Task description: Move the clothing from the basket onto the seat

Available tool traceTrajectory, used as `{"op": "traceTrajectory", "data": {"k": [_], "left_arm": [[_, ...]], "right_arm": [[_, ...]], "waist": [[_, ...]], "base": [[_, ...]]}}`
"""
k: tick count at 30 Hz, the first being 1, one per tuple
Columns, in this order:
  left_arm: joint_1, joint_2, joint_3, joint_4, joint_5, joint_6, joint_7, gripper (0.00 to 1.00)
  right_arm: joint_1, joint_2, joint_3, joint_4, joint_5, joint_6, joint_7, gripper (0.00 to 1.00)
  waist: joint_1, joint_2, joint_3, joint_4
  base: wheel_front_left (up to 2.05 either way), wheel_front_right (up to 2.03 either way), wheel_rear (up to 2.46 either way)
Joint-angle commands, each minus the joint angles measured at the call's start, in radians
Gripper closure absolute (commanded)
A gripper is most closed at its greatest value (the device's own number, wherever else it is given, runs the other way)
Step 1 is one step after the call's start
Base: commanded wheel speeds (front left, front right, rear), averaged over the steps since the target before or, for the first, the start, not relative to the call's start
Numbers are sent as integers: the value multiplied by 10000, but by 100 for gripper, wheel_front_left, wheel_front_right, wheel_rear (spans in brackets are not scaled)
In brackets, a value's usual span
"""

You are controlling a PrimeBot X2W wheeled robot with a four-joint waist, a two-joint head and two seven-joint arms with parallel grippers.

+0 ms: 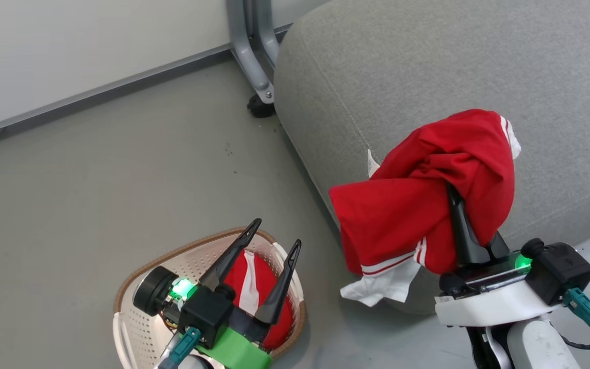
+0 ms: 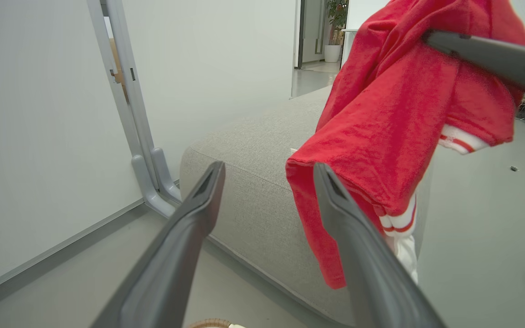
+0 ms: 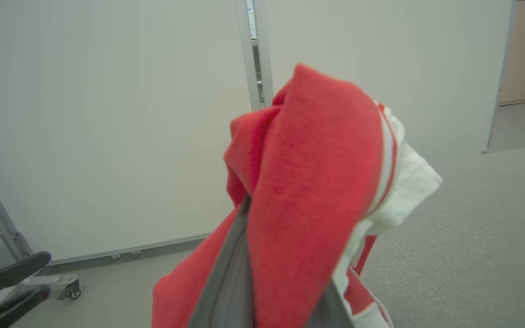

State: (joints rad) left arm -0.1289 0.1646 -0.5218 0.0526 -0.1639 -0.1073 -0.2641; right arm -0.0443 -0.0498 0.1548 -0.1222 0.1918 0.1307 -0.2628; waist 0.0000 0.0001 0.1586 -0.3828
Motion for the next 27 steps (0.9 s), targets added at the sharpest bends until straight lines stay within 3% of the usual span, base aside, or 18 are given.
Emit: {"op": "traceTrajectory", "data": {"k": [1, 9, 14, 24, 27], "left_arm": [[-47, 73, 47, 4, 152, -69, -4, 0], [-400, 277, 30, -24, 425, -180, -4, 0], [-853, 492, -380, 58, 600, -232, -5, 0], [-2429, 1049, -1431, -89, 730, -235, -5, 0], [-2861, 1203, -1540, -155, 768, -236, -5, 0]], "right_arm": [[123, -14, -91, -143, 92, 0, -31, 100], [260, -9, -547, -620, 361, 0, -31, 100], [-404, -11, -933, -820, 460, 0, -31, 100], [-4079, -8, -2804, -905, -17, 0, -31, 100], [-5476, -389, -3510, -610, -259, -1, -31, 100]], "waist": [[0, -1, 561, -680], [0, -1, 1286, -1217], [0, -1, 1980, -1190], [0, -1, 4402, -243], [0, -1, 5034, -14]], "base": [[0, 0, 0], [0, 0, 0], [0, 0, 0], [0, 0, 0], [0, 0, 0]]}}
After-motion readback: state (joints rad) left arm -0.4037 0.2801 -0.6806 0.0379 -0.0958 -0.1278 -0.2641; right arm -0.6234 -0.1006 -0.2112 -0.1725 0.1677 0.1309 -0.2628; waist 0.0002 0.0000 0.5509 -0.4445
